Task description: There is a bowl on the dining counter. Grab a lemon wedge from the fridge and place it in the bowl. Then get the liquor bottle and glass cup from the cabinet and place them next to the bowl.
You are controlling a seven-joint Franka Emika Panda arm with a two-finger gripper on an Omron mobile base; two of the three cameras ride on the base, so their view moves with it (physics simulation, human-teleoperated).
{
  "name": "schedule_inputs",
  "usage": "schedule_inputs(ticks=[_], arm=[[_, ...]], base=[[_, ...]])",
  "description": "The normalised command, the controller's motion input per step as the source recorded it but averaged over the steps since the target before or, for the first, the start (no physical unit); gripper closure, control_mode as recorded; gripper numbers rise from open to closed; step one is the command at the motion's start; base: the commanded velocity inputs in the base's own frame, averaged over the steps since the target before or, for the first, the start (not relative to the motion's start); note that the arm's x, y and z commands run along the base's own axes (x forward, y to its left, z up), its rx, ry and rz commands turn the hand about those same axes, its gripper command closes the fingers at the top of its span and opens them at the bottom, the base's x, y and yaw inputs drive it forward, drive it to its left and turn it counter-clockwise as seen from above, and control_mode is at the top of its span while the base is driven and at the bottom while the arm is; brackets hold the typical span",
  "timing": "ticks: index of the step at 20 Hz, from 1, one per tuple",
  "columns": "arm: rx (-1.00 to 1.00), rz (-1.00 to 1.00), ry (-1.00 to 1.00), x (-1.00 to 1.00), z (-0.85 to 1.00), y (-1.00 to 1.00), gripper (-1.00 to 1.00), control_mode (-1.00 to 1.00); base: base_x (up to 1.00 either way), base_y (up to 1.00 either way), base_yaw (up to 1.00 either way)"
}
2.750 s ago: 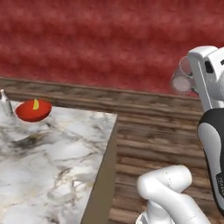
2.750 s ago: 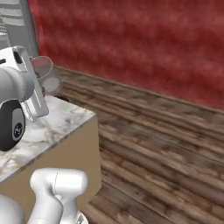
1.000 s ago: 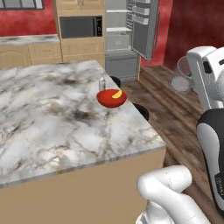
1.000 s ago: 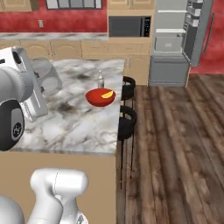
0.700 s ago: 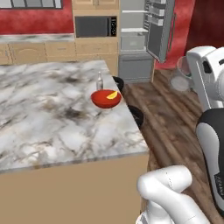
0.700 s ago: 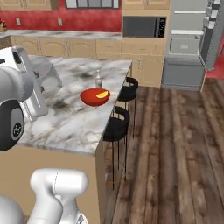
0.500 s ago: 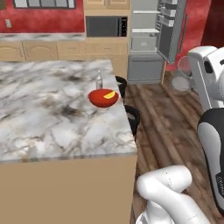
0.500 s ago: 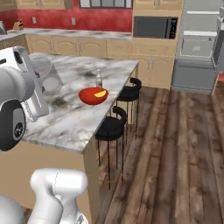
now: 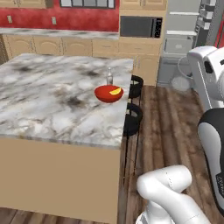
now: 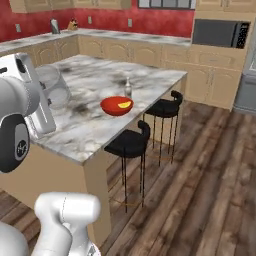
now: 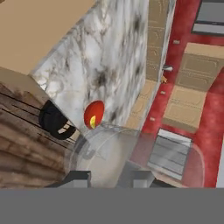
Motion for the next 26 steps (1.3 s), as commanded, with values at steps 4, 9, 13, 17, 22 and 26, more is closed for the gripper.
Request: schedule_inputs(ticks=[4, 9, 13, 17, 22, 26], arm=[[0.00, 0.00, 0.00, 0.00, 0.00, 0.00, 1.00, 1.00], [0.00, 0.00, 0.00, 0.00, 0.00, 0.00, 1.00, 1.00], [0.00, 0.00, 0.00, 0.00, 0.00, 0.00, 1.00, 1.00], [0.00, 0.00, 0.00, 0.00, 0.00, 0.00, 1.00, 1.00], [0.00, 0.00, 0.00, 0.00, 0.00, 0.00, 1.00, 1.00], [0.00, 0.00, 0.00, 0.00, 0.00, 0.00, 1.00, 1.00]], base=[[0.00, -0.74, 0.43], [0.06, -0.69, 0.45], [0.19, -0.60, 0.47], [0.23, -0.60, 0.47], [0.34, -0.62, 0.46], [0.36, -0.69, 0.42]])
